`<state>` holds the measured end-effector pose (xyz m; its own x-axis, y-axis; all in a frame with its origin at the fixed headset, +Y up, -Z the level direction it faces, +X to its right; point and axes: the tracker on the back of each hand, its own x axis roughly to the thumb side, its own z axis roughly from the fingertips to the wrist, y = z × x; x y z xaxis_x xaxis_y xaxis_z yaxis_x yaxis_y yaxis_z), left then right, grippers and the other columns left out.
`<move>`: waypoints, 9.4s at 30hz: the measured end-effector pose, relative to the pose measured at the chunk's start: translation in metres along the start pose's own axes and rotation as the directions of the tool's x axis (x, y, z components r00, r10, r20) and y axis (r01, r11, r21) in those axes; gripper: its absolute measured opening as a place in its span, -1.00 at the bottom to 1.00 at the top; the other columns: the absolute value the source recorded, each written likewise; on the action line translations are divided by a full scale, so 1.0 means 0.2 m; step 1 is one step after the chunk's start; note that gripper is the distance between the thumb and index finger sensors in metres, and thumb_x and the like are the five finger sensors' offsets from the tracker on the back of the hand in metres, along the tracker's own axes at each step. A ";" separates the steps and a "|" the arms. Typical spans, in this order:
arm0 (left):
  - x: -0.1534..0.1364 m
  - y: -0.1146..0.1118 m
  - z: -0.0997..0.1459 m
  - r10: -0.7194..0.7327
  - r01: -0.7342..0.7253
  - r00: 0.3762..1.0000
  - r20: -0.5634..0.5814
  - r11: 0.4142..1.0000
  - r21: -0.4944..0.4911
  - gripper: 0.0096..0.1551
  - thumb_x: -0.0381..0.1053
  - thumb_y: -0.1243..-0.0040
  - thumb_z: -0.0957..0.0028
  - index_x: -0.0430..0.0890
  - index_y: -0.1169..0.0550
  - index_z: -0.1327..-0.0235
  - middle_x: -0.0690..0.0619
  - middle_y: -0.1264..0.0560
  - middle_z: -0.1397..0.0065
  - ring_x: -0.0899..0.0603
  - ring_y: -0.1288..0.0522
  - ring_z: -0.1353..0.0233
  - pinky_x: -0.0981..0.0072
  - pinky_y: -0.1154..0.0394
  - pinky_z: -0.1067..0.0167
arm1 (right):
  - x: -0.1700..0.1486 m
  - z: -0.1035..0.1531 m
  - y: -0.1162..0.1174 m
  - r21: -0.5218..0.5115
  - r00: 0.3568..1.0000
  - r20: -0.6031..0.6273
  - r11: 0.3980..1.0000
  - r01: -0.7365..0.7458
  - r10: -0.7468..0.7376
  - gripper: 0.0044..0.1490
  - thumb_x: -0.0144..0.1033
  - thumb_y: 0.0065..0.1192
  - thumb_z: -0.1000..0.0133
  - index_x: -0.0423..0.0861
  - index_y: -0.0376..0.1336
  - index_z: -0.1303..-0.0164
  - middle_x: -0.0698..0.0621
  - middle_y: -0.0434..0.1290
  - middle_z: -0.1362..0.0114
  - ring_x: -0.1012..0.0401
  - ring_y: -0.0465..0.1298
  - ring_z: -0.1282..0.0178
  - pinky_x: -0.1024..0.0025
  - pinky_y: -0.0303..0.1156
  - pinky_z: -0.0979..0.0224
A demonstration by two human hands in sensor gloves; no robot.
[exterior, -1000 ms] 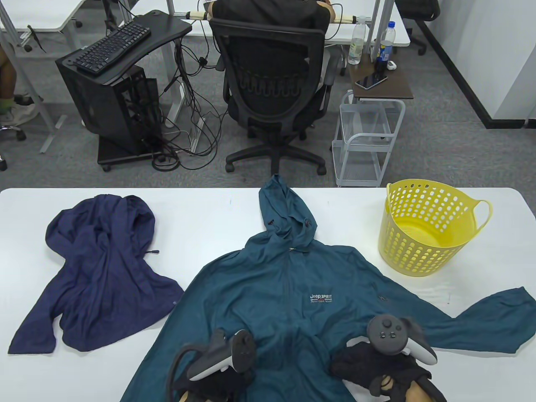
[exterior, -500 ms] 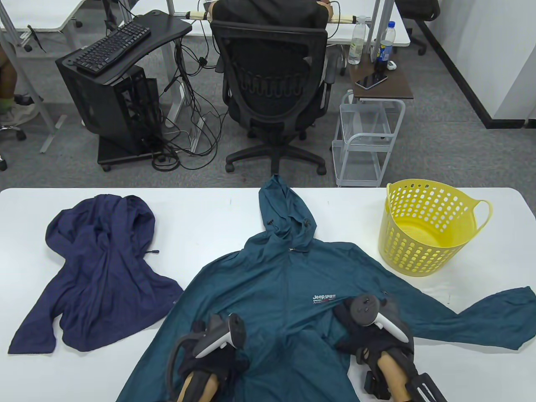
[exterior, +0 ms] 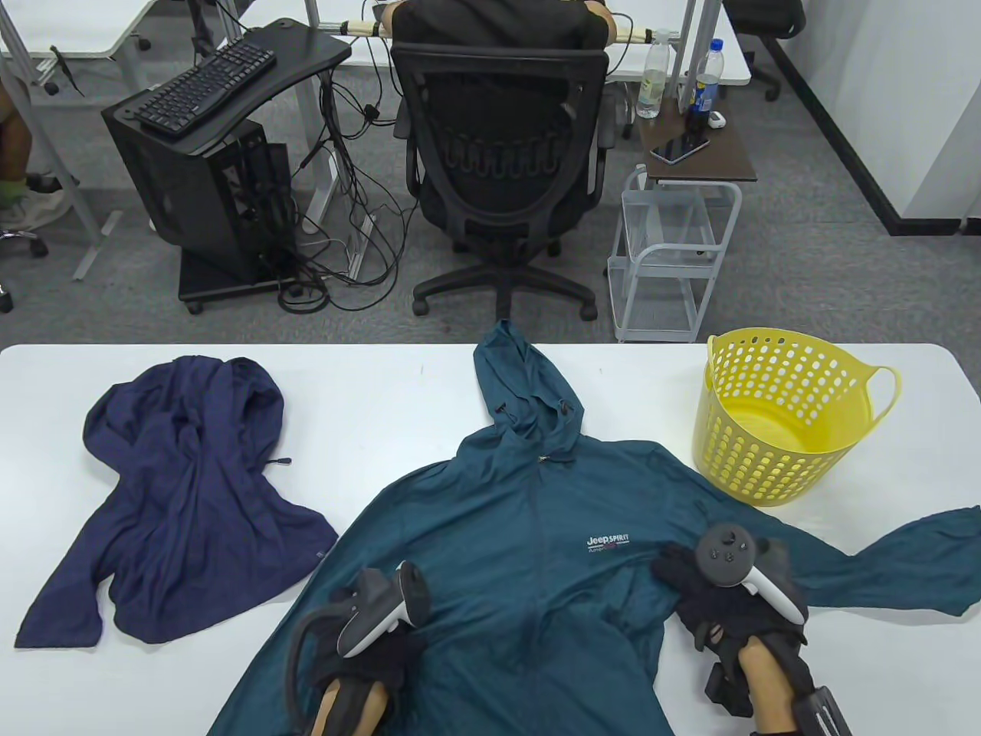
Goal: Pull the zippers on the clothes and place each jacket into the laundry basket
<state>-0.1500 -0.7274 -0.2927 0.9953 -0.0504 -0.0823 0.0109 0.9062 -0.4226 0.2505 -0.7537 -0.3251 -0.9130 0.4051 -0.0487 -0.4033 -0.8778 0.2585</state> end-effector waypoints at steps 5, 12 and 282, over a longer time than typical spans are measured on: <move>0.20 0.26 -0.01 0.035 -0.053 0.995 0.096 0.979 0.196 -0.24 0.34 -0.02 0.07 0.37 -0.24 -0.51 0.08 -0.26 -0.72 -0.27 -0.22 -0.65 -0.30 -0.22 -0.43 | 0.17 0.06 0.01 -0.158 0.993 0.121 0.987 0.031 -0.011 -0.34 -0.13 0.27 -0.14 0.15 0.25 -0.51 0.13 0.21 -0.75 -0.19 0.07 -0.74 -0.38 0.00 -0.57; 0.52 0.44 -0.31 -0.057 0.021 0.991 0.120 0.959 0.284 -0.26 0.36 -0.01 0.11 0.39 -0.30 -0.45 0.17 -0.34 -0.67 -0.22 -0.30 -0.62 -0.26 -0.28 -0.41 | 0.25 0.06 0.13 -0.232 0.986 0.129 0.970 -0.070 0.102 -0.13 0.25 0.22 -0.05 0.13 0.19 -0.57 0.04 0.18 -0.77 -0.31 -0.01 -0.72 -0.60 -0.07 -0.42; 0.53 -0.12 -0.22 0.016 -0.007 0.967 0.254 0.999 -0.037 -0.34 0.09 0.05 0.00 0.58 -0.17 -0.36 0.24 -0.14 -0.73 -0.25 -0.15 -0.67 -0.33 -0.22 -0.44 | 0.57 -0.06 0.39 -0.089 0.982 0.113 0.986 -0.143 0.152 -0.40 0.07 0.25 -0.09 0.16 0.40 -0.35 0.16 0.36 -0.64 -0.18 0.23 -0.61 -0.22 0.27 -0.50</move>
<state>-0.0491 -0.7741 -0.3312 0.9871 0.0727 0.1426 0.0002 0.8903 -0.4554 0.1135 -0.7790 -0.3220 -0.9508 0.2930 0.1009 -0.2728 -0.9459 0.1758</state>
